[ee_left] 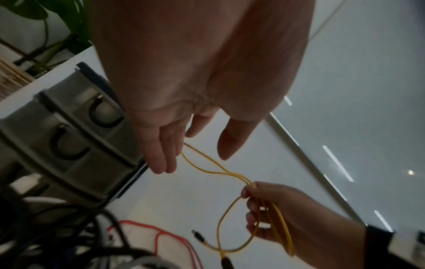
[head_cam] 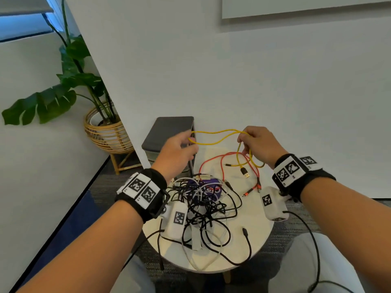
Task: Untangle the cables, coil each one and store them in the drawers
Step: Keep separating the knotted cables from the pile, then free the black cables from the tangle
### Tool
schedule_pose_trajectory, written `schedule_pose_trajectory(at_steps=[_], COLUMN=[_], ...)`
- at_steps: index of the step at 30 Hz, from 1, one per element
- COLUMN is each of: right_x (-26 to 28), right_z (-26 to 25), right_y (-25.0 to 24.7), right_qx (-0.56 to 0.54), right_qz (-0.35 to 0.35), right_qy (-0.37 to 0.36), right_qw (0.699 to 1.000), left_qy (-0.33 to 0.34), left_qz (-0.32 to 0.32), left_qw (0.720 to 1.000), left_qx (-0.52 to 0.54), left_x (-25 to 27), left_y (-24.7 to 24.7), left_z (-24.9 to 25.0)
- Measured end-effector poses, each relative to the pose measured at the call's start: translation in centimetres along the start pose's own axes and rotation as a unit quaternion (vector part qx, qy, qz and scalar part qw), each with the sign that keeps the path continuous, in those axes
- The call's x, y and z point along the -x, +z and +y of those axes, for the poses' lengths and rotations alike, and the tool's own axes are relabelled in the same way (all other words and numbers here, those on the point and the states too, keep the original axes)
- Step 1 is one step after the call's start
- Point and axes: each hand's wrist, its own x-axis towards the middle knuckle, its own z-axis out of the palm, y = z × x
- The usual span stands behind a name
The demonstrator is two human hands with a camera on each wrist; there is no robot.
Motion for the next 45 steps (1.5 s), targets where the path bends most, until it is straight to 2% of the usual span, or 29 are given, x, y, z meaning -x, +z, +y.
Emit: schedule_pose_trajectory(at_steps=[3,7,9,12,15,19,26,30,33,37,41,43,45], right_x=[-1.2,-2.9,-3.2,-3.1,-2.7,-2.6,-2.3,-1.6,-1.1,-0.1,1.2,2.3,3.4], right_z=[0.3,1.8,3.0,5.1,6.1,6.3,5.4,5.1,4.4,2.5,0.7,-0.1,-0.5], right_y=[0.7,2.9,4.3,6.5,7.9,8.4,7.7,7.7,7.3,6.7,6.1,5.9,6.1], right_qx=[0.055,0.117,0.177,0.273,0.278,0.247,0.215,0.222,0.229,0.248,0.180,0.185,0.229], right_qz=[0.029,0.063,0.011,-0.119,-0.143,-0.121,-0.059,-0.070,-0.050,-0.028,-0.078,-0.143,-0.203], right_qy=[0.001,-0.002,0.019,0.045,0.032,0.013,0.013,0.015,0.006,-0.040,-0.114,-0.136,-0.124], right_qw=[0.998,0.991,0.984,0.953,0.949,0.961,0.975,0.972,0.972,0.967,0.974,0.963,0.944], left_qy=[-0.035,-0.055,-0.051,-0.053,-0.049,-0.055,-0.041,-0.043,-0.043,-0.035,-0.020,-0.017,-0.014], left_qz=[-0.068,-0.148,-0.183,-0.233,-0.266,-0.264,-0.261,-0.244,-0.225,-0.199,-0.176,-0.172,-0.174], left_qw=[0.991,0.962,0.938,0.911,0.895,0.884,0.887,0.902,0.913,0.925,0.938,0.940,0.937], left_qx=[-0.107,-0.222,-0.291,-0.338,-0.355,-0.381,-0.379,-0.354,-0.339,-0.322,-0.296,-0.294,-0.302], left_x=[-0.1,-0.3,-0.1,0.4,0.6,0.3,0.5,0.8,1.1,1.4,2.3,2.9,3.4], left_y=[0.7,1.3,1.3,1.2,1.5,1.5,0.7,0.1,-0.5,-1.1,-1.2,-1.1,-0.8], left_z=[-1.8,-3.8,-4.7,-5.3,-6.2,-7.8,-8.8,-8.6,-8.4,-7.7,-6.7,-6.4,-6.5])
